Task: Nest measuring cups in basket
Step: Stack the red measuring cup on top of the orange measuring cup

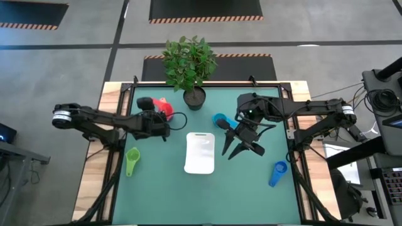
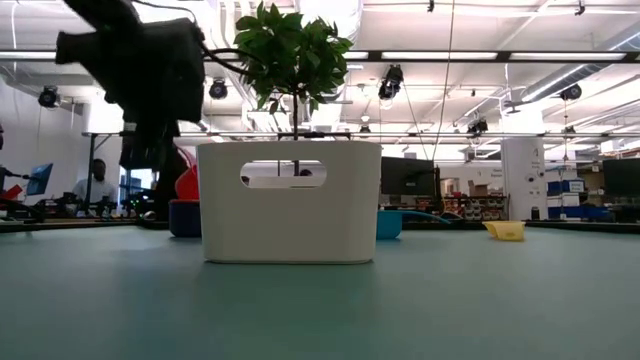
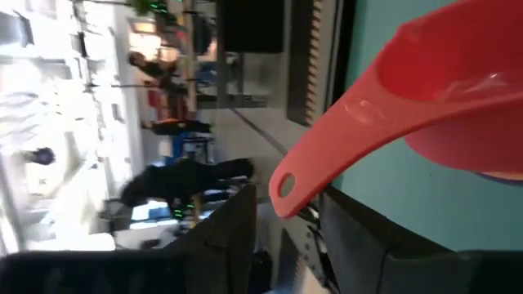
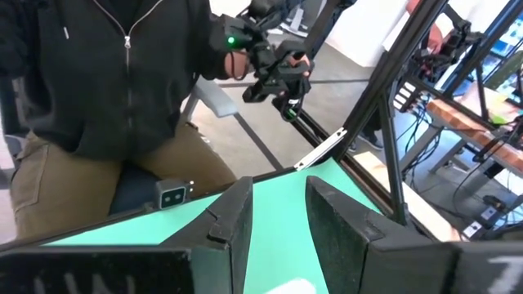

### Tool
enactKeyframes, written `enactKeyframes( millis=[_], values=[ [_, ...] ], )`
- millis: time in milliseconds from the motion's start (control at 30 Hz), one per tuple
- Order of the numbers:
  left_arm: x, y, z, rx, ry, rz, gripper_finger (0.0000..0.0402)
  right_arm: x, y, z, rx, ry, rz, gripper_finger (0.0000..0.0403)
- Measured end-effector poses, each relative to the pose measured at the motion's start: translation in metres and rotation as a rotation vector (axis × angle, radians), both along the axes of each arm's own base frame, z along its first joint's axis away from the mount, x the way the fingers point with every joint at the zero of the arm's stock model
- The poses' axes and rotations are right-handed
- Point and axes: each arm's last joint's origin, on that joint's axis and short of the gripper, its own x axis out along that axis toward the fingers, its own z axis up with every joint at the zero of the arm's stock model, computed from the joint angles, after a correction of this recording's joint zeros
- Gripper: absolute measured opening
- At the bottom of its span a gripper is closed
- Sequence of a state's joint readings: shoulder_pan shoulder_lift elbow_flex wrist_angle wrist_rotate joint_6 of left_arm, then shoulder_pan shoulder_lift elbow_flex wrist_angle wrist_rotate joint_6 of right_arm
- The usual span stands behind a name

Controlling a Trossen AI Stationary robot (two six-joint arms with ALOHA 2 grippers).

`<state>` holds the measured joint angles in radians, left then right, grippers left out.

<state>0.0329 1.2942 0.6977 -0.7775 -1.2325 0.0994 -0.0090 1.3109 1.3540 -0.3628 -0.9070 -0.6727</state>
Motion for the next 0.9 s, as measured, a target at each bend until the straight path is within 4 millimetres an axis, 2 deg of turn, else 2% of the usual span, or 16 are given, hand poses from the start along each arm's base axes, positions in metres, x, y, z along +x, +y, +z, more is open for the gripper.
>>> enactKeyframes(
  millis=[167, 467, 633, 733, 900],
  values=[
    [-0.003, -0.001, 0.008, -0.055, -0.031, 0.035, 0.0116, -0.001, 0.0, -0.001, -0.001, 0.016, 0.0, 0.0105],
    [-0.005, -0.001, 0.008, -0.106, 0.012, 0.029, 0.0117, -0.001, 0.0, -0.002, -0.004, 0.024, 0.002, 0.0105],
    [-0.001, -0.001, 0.028, -0.124, 0.021, 0.03, 0.0117, -0.001, 0.0, -0.003, -0.001, 0.04, 0.0, 0.0105],
    [0.006, -0.003, 0.047, -0.277, 0.017, -0.005, 0.0116, -0.002, 0.0, -0.005, 0.0, 0.065, 0.0, 0.0105],
    [0.01, -0.009, 0.068, -0.74, 0.023, -0.136, 0.0087, -0.012, 0.0, -0.01, 0.0, 0.17, 0.0, 0.0105]
  ],
)
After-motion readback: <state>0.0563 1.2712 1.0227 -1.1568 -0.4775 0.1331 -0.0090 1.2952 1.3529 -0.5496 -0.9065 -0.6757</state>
